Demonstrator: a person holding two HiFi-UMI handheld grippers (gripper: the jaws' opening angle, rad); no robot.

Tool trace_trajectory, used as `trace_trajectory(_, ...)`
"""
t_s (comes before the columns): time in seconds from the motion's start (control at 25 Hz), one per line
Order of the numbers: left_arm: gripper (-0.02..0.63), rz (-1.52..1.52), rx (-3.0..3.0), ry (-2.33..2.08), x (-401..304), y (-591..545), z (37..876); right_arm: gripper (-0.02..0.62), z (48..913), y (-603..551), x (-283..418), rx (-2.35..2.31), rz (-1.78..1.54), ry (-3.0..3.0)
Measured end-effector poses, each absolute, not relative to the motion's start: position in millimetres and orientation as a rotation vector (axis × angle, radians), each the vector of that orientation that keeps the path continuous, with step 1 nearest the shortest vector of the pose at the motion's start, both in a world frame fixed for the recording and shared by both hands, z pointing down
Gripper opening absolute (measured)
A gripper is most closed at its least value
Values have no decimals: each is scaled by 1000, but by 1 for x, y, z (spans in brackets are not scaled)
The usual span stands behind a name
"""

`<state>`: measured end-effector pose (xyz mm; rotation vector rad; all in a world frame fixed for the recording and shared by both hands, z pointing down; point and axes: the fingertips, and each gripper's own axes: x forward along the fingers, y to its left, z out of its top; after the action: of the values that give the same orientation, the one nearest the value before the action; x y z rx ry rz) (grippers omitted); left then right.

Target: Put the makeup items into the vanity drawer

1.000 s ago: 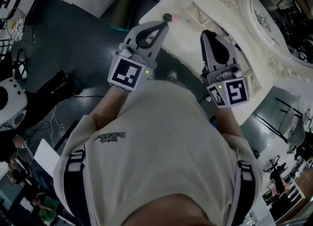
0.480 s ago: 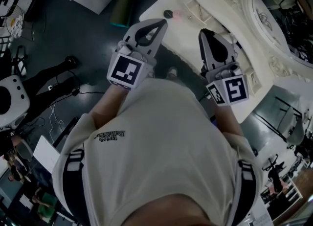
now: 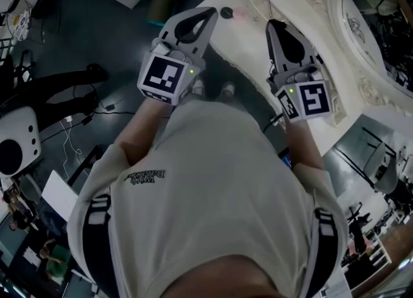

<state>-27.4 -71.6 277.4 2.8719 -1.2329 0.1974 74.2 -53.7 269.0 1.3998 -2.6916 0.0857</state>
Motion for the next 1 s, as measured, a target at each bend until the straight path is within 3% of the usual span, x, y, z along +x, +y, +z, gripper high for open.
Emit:
trace_trajectory(0.48, 14, 233, 2844, -1249, -34, -133, 300, 5, 304, -126, 41, 1298, 139, -2638)
trace_trajectory(0.56, 14, 254, 2831, -1239, -34, -143, 309, 57, 316, -139, 32, 1267, 163, -2626)
trace_trajectory(0.84, 14, 338, 2775, -1226, -39, -175, 350, 63, 367, -175, 6, 1181, 200, -2549)
trace_trajectory(0.92, 14, 364, 2753, -1211, -39, -183, 366, 114, 384, -182, 1, 1155, 218, -2524)
trace_trajectory(1.0, 14, 384, 2732, -1195, -39, -189, 381, 114, 401, -189, -3, 1135, 237, -2497)
